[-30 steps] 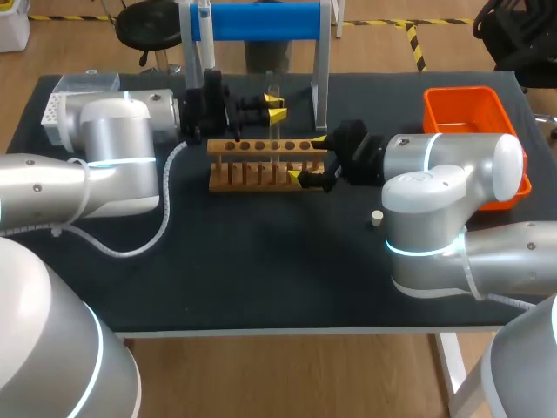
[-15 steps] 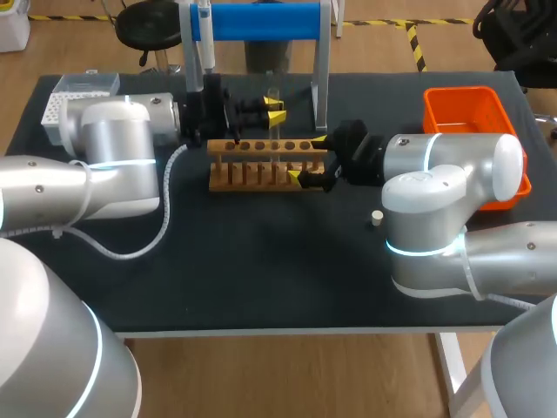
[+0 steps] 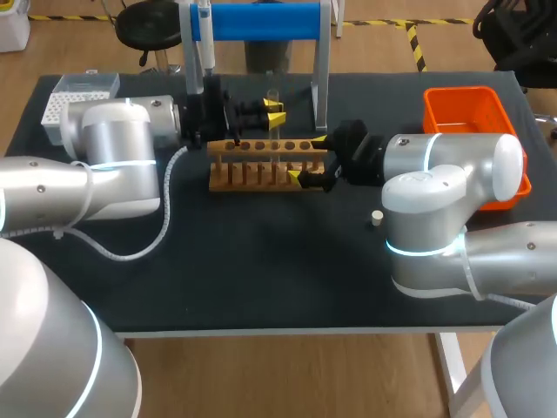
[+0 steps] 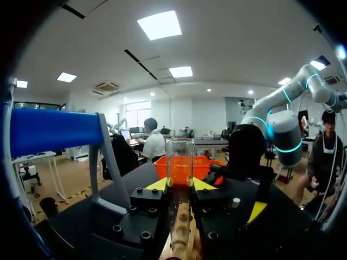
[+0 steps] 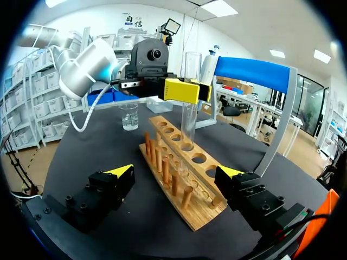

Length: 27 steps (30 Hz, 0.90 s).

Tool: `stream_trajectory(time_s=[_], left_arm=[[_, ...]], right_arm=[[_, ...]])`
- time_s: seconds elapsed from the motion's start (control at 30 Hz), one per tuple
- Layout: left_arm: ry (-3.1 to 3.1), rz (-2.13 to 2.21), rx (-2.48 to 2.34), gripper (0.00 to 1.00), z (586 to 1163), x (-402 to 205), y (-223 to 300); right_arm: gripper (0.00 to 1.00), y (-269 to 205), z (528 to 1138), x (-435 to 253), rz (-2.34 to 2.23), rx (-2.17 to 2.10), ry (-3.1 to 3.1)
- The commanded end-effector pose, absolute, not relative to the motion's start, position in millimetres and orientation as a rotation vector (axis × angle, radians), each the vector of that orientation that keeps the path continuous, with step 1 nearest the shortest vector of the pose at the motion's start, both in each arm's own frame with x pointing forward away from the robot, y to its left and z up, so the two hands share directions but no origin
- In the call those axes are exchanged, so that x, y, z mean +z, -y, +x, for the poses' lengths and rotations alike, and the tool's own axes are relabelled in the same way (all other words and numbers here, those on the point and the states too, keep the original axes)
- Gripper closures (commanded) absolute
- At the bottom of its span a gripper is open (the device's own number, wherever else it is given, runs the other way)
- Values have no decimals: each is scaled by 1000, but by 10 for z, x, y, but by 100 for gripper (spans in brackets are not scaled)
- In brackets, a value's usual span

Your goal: Invert the test tube, pick up the pipette, mount the tip to pipette, aspirate from beaker and dispense into the tube, eject the tip, return the pipette, and cap with the stopper.

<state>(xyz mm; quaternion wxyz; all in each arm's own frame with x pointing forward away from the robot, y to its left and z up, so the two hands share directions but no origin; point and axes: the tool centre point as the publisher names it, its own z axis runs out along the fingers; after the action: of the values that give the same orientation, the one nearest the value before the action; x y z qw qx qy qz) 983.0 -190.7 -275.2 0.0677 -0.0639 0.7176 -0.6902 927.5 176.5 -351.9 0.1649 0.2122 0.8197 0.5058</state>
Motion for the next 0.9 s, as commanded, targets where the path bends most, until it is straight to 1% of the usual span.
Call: stream_trajectory(time_s=[0.03, 0.9], left_arm=[[-2162, -188, -2087, 100, 9851, -2787, 1914], [-2169, -203, -2100, 100, 9854, -2879, 1893]], right_arm=[[0, -1757, 9278, -3511, 603, 1441, -2342], [0, -1757, 9278, -3511, 603, 1441, -2342]])
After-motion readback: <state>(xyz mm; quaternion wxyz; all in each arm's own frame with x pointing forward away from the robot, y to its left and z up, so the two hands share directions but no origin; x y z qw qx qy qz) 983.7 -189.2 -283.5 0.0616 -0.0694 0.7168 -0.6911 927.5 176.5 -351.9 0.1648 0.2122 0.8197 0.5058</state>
